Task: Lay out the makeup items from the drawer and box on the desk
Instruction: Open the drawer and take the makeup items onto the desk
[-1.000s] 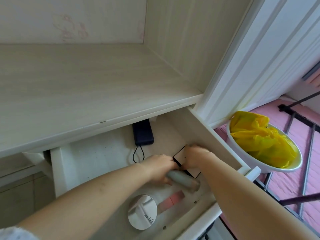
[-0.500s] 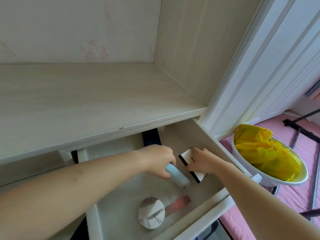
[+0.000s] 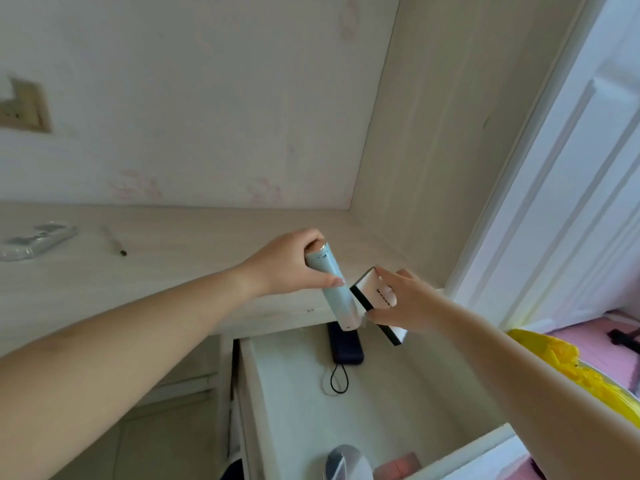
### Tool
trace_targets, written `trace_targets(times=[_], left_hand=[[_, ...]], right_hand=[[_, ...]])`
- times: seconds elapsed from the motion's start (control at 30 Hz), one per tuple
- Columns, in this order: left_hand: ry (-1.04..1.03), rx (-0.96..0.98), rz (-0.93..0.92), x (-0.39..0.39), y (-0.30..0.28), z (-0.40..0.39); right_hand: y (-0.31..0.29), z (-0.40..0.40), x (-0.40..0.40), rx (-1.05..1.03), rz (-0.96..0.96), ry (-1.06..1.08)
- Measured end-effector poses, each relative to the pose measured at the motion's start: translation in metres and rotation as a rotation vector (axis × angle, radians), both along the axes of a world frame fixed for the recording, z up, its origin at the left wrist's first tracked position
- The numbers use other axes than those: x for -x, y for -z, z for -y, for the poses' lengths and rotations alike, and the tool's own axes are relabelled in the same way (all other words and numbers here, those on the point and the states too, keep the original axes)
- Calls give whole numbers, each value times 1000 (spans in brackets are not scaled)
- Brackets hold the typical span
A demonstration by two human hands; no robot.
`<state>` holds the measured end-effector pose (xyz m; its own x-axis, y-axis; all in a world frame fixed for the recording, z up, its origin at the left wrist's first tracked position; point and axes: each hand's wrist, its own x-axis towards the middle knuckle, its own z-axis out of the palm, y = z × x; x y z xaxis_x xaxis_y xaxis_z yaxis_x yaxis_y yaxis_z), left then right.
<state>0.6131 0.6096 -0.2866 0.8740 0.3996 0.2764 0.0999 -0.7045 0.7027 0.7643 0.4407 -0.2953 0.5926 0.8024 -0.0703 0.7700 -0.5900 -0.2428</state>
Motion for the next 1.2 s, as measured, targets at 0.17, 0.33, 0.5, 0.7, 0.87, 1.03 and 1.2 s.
trace_targets(times=[0.17,0.33,0.5,0.7,0.87,1.03,1.2], left_hand=[[-127,175,182,37,-31,-54],[-280,324,285,69,-32,-126],[-422,397,313,88,-3,-191],[-572,355,300,97,19,-248],[-669,279,267,91,23,-284],[-702,230,239,82,31,-303],[-702,192,211,76,37,-313]], right_hand=[[-33,-72,28,-93,63,-135],[-27,-159,48,-132,54,-202],[7,-238,66,-139,-2,-222],[34,-306,74,-125,14,-210],[41,-349,78,-115,60,-228],[48,-379,83,-125,60,-205],[54,-393,82,-130,74,-172]])
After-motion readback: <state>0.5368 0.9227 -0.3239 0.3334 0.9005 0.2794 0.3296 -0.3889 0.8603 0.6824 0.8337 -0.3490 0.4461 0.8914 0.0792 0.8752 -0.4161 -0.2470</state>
